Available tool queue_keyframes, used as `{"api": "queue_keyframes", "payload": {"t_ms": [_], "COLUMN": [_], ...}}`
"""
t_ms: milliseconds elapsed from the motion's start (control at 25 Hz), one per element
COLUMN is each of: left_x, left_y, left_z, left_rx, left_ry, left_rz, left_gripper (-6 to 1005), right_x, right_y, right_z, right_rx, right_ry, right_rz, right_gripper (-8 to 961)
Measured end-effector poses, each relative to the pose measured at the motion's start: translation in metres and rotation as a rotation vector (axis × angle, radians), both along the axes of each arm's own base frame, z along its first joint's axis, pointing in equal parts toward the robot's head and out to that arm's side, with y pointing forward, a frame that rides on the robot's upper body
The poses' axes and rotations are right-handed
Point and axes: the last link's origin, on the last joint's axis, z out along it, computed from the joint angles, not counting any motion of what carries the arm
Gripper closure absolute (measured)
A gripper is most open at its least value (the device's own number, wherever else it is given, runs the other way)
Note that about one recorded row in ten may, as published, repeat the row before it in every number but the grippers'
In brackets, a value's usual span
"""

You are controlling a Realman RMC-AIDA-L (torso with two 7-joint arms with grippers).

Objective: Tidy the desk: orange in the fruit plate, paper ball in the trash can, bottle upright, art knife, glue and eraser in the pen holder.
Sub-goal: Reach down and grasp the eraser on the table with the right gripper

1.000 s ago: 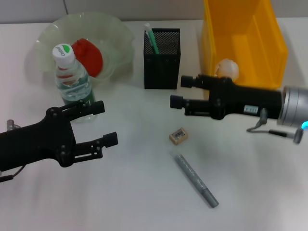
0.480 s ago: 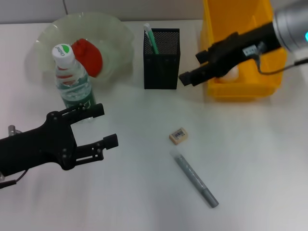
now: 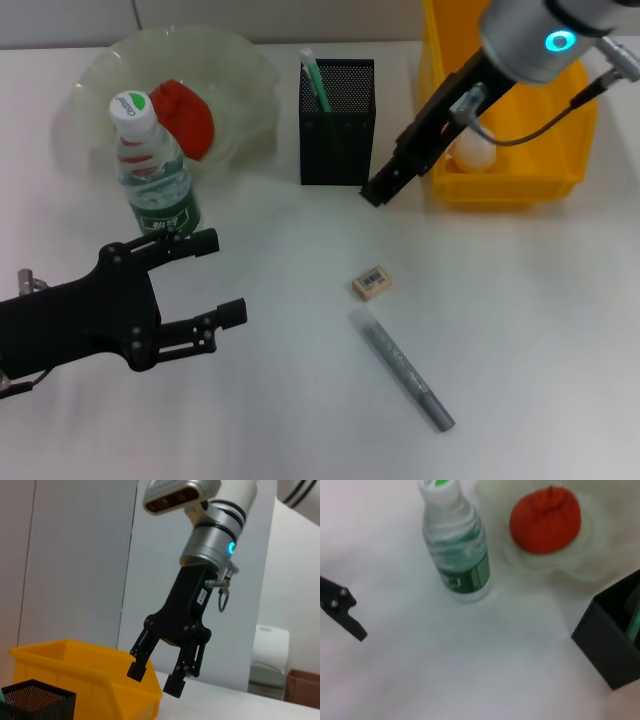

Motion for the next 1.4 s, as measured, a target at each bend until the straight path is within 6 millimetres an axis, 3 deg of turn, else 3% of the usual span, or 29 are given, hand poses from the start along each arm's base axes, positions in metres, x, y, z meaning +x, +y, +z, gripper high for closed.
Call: {"api": "queue_keyframes", "payload": {"t_ms": [280,720,1080,1400], "left_x": [-0.001,-0.002,-0.003,-0.004], "left_y": [0.000,-0.001,-0.001,0.000], "left_z": [-0.002,-0.006,-0.007,-0.009], "left_rx": [-0.032,-0.023,-0.020,-0.012], "left_ry": [0.037,0.058,0.060,0.065], "left_rz": [-0.010,-0.032,-0.021,-0.021], "left_gripper": [180,180,180,180], "right_x": [0.000,0.011,0.028,0.039], "right_y": [0.002,0.012,0.001,0.001], "right_z": [-0.022,-0.046,-0.071,-0.075], "right_rx": [-0.059,-0.064,-0.106,-0.105], "right_ry": [-0.108,-0.118,-0.153,-0.163], "right_rz": [-0.070,-0.136,-0.130,-0.162], "right_gripper": [131,132,134,135]}}
